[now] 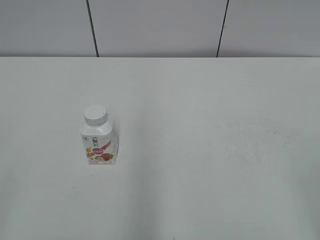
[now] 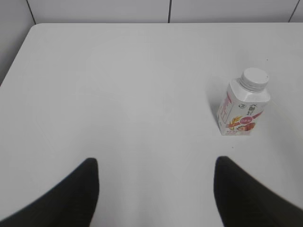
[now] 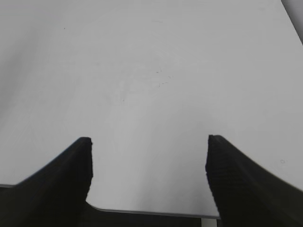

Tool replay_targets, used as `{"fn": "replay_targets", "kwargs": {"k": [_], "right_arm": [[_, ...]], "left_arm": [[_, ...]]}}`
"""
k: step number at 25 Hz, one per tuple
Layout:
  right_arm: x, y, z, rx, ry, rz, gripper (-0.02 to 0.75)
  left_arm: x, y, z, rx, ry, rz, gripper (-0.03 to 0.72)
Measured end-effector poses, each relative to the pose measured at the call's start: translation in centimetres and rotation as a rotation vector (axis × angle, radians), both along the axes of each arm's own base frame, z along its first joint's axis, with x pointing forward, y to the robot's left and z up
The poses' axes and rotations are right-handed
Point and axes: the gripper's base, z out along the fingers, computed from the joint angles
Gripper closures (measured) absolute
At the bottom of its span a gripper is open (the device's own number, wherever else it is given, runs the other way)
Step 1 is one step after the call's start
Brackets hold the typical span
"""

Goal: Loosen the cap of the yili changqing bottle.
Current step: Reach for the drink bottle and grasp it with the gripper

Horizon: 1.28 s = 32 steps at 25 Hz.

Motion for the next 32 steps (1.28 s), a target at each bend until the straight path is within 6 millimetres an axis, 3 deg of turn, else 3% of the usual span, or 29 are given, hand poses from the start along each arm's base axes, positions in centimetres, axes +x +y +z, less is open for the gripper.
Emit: {"fn": "replay_targets", "kwargs": {"k": [17, 24, 32], "right_arm": [[0.0, 0.0, 0.0, -0.001, 0.0, 0.0, 0.165], [0.0, 0.0, 0.0, -0.001, 0.0, 0.0, 0.165], [0.0, 0.0, 0.0, -0.001, 0.0, 0.0, 0.167]], "left_arm": [[0.0, 0.0, 0.0, 0.0, -0.002, 0.0, 0.218], [0.0, 0.7, 0.4, 0.077, -0.032, 0.053, 0.218], [1.6, 0.5, 3.2, 0.089, -0.349, 0.034, 0.218]]}}
